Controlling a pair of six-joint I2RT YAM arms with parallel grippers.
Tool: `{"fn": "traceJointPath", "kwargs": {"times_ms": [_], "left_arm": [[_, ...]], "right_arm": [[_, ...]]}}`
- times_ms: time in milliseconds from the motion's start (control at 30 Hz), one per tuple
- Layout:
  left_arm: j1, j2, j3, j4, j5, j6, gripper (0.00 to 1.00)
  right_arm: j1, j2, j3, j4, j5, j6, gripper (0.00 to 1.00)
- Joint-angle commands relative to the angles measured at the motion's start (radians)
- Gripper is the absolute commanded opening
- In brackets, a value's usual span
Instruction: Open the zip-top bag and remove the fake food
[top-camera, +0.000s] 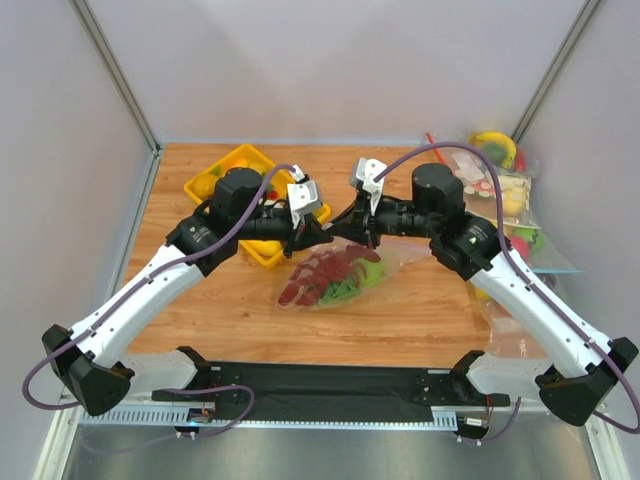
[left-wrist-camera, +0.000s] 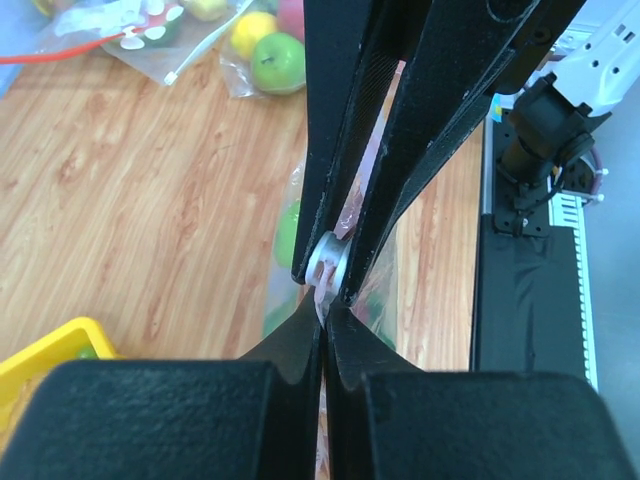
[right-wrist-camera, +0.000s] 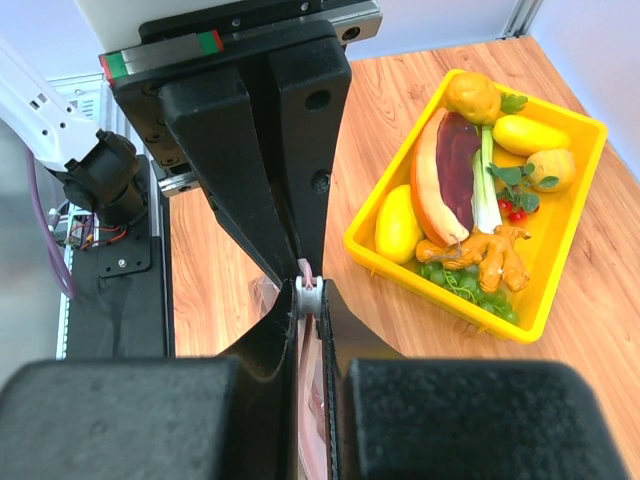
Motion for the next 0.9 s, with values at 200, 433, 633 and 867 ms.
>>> {"fn": "traceJointPath", "kwargs": {"times_ms": [200,433,633,867], "left_arm": [[0.025,-0.077,-0.046,0.103,-0.117,-0.034,0.0],[0.049,-0.063,-0.061,0.101,-0.203,-0.062,0.0],[0.062,-0.061,-0.067,0.088,-0.327,-0.071,0.0],[0.073,-0.072,-0.092,0.072,-0.488,-0.094,0.0]], "right_arm": [[0.001,-0.031,-0.014,0.023,0.056,-0.017,0.0],[0.003,-0.043,-0.021,0.008,0.097,-0.035,0.0],[0.0,-0.061,-0.028,0.004,0.113,-0.038,0.0],[0.001,-0.078,-0.037,0.0,0.139,-0.048,0.0]]}}
